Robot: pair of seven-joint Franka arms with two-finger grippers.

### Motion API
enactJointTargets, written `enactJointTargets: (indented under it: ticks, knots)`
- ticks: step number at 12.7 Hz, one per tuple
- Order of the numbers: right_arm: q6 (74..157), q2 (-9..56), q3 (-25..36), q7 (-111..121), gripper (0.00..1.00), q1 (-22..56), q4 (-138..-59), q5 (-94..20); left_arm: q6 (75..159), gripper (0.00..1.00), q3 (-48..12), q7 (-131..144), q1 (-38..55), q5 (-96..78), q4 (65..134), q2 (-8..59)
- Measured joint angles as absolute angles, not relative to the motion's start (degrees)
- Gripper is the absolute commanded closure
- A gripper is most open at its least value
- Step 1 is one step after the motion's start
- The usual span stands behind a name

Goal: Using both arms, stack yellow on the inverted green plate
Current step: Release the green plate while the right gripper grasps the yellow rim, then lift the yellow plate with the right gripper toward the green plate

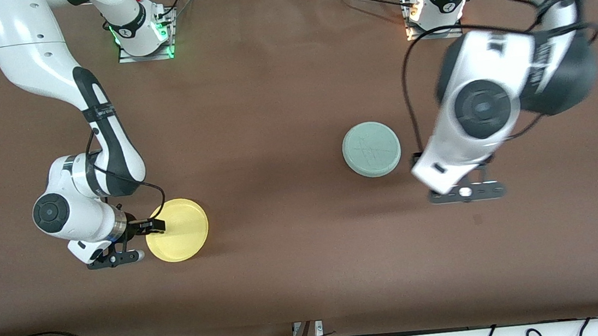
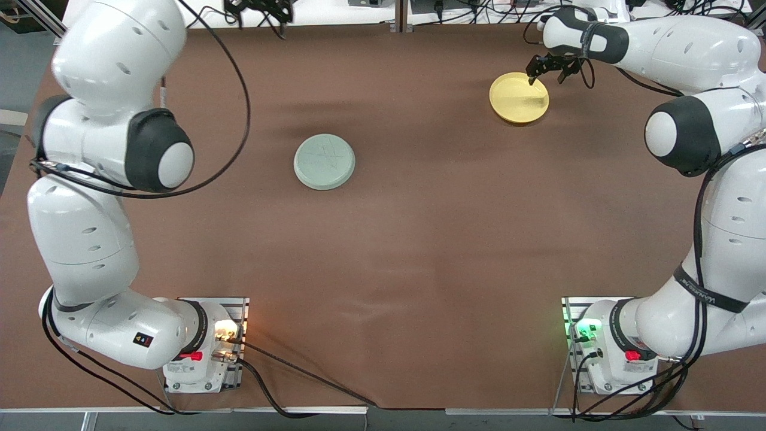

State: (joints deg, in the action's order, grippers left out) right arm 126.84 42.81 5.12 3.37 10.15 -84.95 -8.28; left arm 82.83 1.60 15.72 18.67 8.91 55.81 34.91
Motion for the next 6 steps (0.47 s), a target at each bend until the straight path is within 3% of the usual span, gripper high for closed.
enactJointTargets:
  ticks: [2,4,6]
  knots:
    - [128.6,44.8,5.2,8.0,0.11,8.6,-85.0,-12.3,81.9,0.00,1.5,6.5,13.2,8.9,56.0,32.2]
    - [130.1,46.4,5.2,11.2,0.32,7.5,-84.9,-14.4,82.1,0.00,1.6,-1.9,8.0,6.1,59.8,28.3]
    - [130.3,46.8,5.2,11.6,0.57,7.4,-84.8,-14.6,85.9,0.00,1.6,-4.0,4.0,2.7,69.4,21.3]
